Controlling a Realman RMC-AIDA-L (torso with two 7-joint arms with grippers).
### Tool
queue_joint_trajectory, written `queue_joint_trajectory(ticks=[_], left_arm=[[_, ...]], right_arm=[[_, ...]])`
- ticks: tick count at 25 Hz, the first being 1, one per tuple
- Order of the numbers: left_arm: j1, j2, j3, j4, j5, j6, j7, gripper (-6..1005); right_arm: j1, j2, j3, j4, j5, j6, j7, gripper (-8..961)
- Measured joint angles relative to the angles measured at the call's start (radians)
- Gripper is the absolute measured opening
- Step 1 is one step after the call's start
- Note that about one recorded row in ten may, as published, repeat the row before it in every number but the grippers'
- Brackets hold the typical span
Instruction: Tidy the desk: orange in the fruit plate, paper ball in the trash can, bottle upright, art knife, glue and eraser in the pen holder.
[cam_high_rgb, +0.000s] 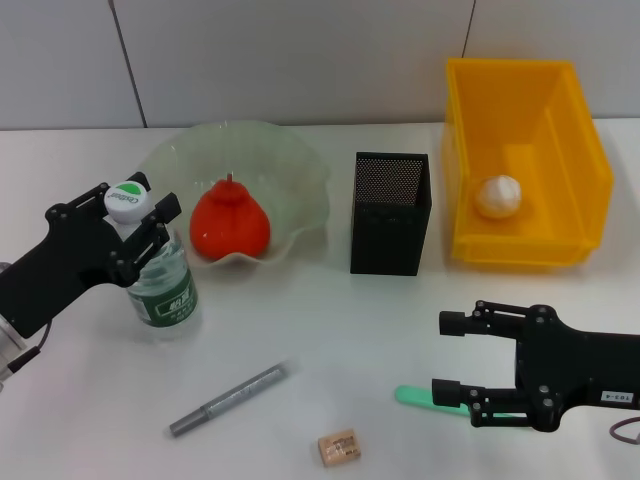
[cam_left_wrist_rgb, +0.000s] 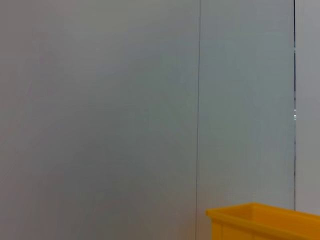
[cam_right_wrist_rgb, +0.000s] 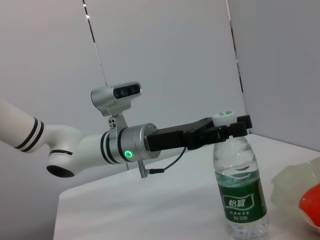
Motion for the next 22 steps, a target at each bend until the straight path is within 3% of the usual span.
queue_joint_trajectory(ticks=[5, 11, 16, 22], left_arm=[[-0.002, 0.001, 0.0, -0.008, -0.002, 0.0, 0.0, 434], [0.005, 0.002, -0.003, -0.01, -0.015, 0.012, 0.011, 667], [0.055, 0.004, -0.004, -0.003, -0.095, 0.117, 0.06, 827], [0.134, 0.008, 0.013, -0.001, -0.142, 0.322, 0.121, 826]], right_arm=[[0.002, 0.0, 0.0, 0.0, -0.001, -0.001, 0.0, 770], [0.004, 0.0, -0.001, 0.0, -0.002, -0.001, 0.0, 769], [0.004, 0.0, -0.002, 0.0, -0.002, -0.001, 0.0, 769], [0.004, 0.0, 0.007, 0.001, 0.004, -0.001, 0.0, 768]])
